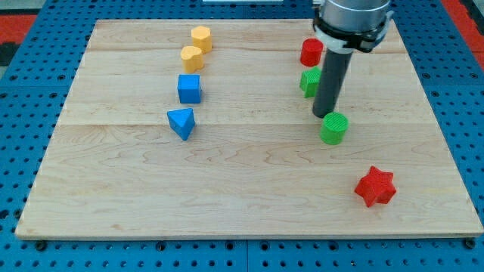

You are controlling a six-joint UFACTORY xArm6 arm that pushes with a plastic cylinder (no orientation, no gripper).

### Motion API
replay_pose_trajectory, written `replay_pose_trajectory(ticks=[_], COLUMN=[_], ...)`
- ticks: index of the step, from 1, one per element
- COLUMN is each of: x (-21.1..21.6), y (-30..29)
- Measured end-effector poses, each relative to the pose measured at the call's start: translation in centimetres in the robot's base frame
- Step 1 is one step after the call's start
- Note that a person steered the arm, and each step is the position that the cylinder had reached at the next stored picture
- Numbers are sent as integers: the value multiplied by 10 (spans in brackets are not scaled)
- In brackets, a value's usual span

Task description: Push the green circle closer to the red star

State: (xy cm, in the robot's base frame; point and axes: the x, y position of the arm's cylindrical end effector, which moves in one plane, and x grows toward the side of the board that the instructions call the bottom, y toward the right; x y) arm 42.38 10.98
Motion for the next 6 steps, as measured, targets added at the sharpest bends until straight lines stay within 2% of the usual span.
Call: replay_pose_trajectory(ticks=[1, 3, 6], x=[3, 25, 44], y=[-24, 19, 37])
